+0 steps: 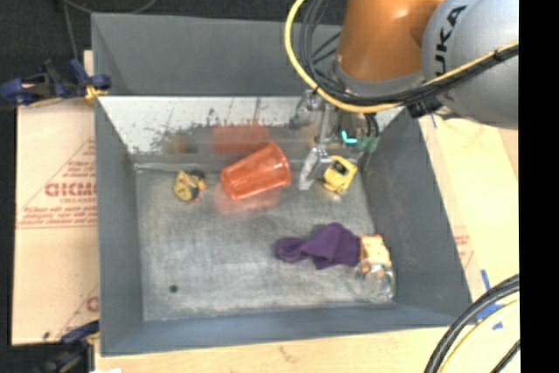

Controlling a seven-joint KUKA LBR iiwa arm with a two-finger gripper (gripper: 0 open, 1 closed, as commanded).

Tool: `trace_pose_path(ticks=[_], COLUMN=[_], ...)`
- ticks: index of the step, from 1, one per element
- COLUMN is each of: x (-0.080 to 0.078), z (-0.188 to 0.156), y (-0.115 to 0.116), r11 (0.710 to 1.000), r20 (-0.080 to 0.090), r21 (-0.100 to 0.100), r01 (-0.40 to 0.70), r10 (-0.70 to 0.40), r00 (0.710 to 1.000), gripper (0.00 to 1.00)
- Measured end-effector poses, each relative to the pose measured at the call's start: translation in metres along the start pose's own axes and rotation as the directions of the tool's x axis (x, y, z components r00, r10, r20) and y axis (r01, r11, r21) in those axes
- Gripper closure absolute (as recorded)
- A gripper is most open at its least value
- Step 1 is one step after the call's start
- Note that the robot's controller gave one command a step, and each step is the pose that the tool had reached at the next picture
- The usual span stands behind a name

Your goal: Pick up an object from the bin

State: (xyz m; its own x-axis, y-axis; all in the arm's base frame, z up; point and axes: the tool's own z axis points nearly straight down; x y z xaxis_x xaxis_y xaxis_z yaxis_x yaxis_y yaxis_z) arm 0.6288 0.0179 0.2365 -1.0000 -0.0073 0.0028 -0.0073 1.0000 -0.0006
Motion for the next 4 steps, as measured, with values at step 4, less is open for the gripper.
trace_pose_path(ticks=[4], x=[-0.026], z=[0.123], y=[0.025], r11=[0.946], r20=[0.037], r21=[0.008], r01=[0.324], r10=[-0.324], r00=[0.945], gripper=[0.0])
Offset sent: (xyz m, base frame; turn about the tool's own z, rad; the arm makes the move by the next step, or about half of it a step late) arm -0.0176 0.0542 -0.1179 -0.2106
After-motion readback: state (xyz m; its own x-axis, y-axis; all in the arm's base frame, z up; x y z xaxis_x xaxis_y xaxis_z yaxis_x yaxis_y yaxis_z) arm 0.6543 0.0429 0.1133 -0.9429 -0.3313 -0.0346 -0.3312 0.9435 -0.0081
